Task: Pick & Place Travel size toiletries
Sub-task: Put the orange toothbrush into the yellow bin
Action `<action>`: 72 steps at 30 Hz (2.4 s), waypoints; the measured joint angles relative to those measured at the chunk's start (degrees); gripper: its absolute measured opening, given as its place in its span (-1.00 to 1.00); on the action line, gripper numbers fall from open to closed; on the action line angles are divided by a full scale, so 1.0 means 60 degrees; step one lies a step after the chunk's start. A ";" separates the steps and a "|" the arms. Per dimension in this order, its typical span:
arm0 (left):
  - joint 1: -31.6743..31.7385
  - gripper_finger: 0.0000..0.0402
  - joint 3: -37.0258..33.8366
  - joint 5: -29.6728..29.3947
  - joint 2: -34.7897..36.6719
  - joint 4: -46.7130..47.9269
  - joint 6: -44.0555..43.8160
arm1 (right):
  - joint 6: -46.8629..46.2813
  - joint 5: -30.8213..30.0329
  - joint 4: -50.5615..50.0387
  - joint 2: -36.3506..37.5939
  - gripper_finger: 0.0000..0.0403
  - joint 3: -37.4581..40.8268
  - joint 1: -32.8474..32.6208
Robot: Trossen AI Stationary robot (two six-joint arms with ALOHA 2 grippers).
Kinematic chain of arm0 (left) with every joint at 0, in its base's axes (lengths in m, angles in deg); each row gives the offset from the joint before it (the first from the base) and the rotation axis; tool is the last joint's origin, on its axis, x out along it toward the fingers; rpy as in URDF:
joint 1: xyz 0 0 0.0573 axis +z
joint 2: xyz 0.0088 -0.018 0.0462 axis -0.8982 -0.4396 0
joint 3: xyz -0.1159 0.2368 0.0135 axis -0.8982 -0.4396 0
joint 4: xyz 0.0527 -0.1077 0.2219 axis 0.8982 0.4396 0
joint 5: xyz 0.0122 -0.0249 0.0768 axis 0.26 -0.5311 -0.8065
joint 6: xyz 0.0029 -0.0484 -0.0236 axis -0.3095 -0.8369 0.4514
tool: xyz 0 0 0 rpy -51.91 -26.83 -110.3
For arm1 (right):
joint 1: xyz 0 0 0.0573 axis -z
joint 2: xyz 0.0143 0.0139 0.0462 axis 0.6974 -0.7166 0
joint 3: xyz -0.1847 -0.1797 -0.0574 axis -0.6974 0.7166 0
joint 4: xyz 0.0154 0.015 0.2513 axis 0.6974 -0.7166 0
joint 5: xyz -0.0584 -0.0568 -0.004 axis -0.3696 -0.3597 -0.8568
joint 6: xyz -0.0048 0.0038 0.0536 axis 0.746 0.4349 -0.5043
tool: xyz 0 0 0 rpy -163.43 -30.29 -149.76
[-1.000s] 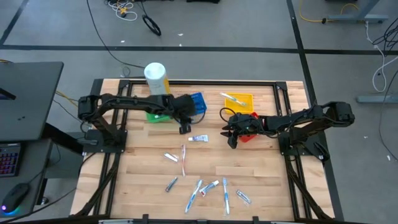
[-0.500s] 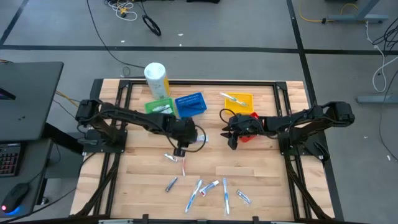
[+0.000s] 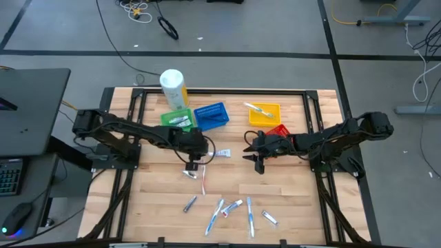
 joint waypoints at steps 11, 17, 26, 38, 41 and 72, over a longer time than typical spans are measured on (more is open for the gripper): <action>-0.0158 -0.44 -0.1287 0.1912 0.0251 -0.2501 -0.0463 | 0.0905 0.1302 0.1784 -0.0649 -0.28 -0.0004 -0.0030; -0.0420 -0.42 -0.1295 0.2402 0.0250 -0.2251 0.0282 | 0.0970 0.1245 0.1993 -0.0849 -0.28 -0.0004 0.0007; -0.1283 -0.02 -0.1295 0.2014 0.0250 -0.1466 0.2268 | 0.0973 0.0976 0.1977 -0.0849 -0.28 -0.0004 0.0015; -0.1481 0.18 -0.1277 0.1507 -0.0618 -0.2205 0.3487 | 0.0974 0.0692 0.2217 -0.0849 -0.28 -0.0004 0.0014; -0.1489 0.17 -0.1280 0.1124 -0.1131 -0.2039 0.3810 | 0.0915 0.0457 0.2307 -0.0849 -0.28 -0.0004 0.0018; -0.1235 -0.97 -0.1251 0.0134 -0.1619 -0.3543 0.3069 | 0.0719 0.0480 0.2467 -0.0841 -0.28 -0.0004 0.0007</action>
